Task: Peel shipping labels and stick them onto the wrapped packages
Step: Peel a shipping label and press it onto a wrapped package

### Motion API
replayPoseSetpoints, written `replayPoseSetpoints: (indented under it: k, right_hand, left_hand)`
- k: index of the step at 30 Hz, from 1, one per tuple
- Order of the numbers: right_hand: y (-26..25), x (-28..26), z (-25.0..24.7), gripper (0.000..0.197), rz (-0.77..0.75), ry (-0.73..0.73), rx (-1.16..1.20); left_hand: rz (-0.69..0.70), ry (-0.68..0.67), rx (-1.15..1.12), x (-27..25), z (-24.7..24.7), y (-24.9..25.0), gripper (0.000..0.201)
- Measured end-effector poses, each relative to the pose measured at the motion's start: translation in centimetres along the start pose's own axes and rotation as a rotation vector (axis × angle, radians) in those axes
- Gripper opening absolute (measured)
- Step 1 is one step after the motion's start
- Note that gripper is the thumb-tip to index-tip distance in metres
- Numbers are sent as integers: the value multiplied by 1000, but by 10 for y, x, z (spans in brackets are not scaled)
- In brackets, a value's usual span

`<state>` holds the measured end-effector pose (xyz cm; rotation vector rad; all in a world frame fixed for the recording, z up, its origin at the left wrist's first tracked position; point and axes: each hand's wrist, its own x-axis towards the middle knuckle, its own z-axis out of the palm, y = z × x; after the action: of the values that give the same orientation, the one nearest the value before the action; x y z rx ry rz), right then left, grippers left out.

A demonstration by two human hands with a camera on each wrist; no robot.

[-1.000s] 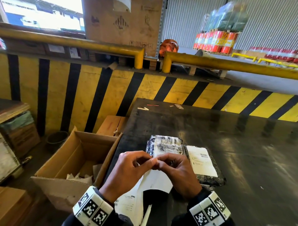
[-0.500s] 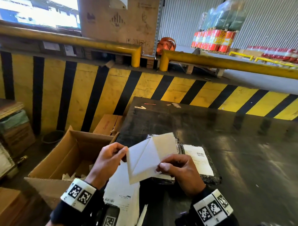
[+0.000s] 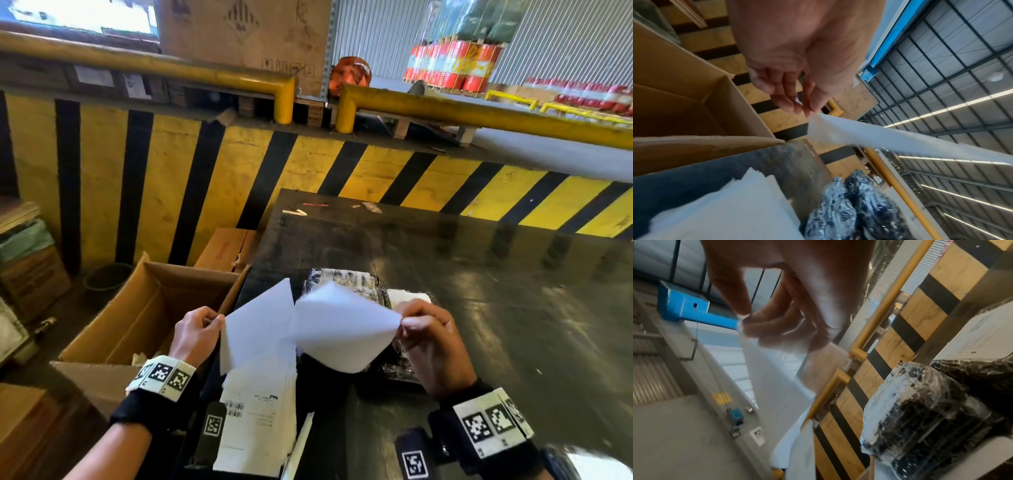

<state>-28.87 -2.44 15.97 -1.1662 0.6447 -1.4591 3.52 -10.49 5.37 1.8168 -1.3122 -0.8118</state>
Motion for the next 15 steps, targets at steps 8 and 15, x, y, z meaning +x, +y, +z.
replayPoseSetpoints:
  k: [8,15]
  right_hand:
    - [4,0,-16,9,7,167,-77]
    - [83,-26,-19,18,521,-293,-923]
  left_hand:
    - [197,101,-209,-15,-14,6,18]
    - [416,133,-339,-49,-5,47,9]
